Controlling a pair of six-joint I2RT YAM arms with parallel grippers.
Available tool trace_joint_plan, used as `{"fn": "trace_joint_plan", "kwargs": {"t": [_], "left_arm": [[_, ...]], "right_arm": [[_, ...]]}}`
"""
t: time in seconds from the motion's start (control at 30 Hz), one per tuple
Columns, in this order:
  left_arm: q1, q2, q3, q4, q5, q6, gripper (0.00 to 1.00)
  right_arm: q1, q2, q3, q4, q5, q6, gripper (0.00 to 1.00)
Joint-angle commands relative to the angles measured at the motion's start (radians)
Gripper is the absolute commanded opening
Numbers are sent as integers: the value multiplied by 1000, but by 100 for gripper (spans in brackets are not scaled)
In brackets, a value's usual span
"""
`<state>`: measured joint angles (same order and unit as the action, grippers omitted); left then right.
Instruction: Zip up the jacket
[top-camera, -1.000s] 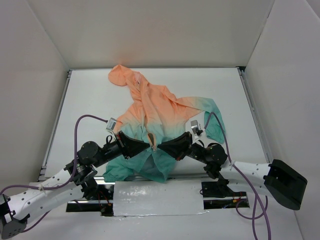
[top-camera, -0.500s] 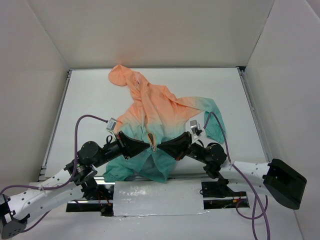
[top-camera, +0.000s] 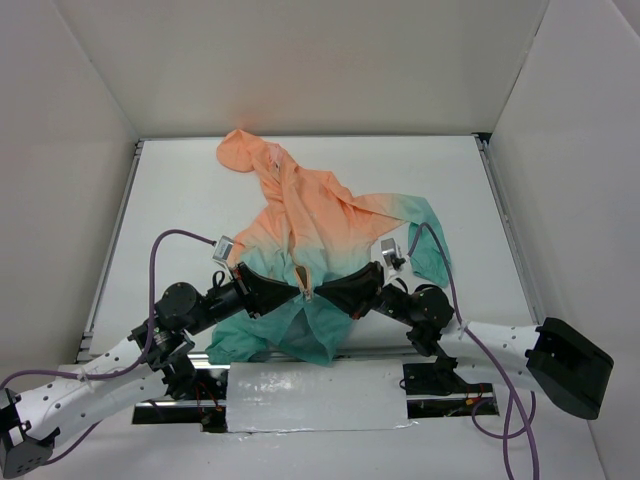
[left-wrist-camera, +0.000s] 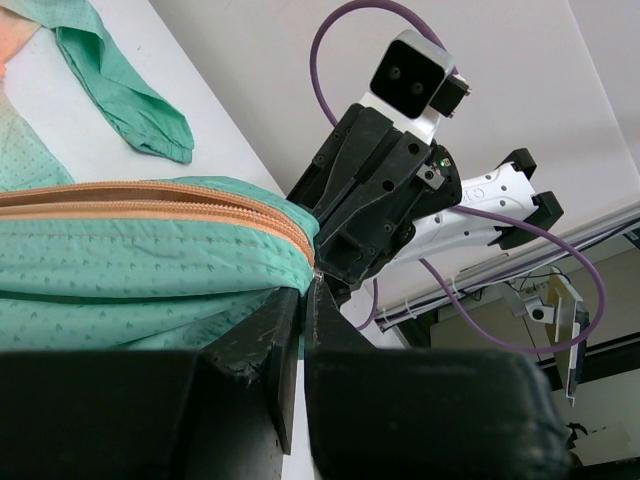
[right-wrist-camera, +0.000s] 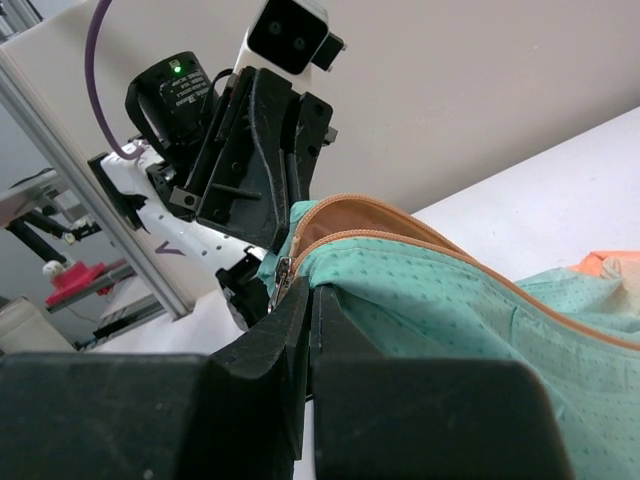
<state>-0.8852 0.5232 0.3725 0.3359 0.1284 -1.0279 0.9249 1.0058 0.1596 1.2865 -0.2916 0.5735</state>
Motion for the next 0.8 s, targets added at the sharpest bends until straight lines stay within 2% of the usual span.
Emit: {"fn": "trace_joint_plan", "kwargs": {"t": [0.0, 0.77], "left_arm": [[3, -6, 9, 61, 16, -8, 0], [2, -2, 0, 87, 13, -20, 0]], "right_arm": [[-11, 1, 51, 220, 14, -24, 0], [-18, 51, 72, 261, -15, 8, 0]]}}
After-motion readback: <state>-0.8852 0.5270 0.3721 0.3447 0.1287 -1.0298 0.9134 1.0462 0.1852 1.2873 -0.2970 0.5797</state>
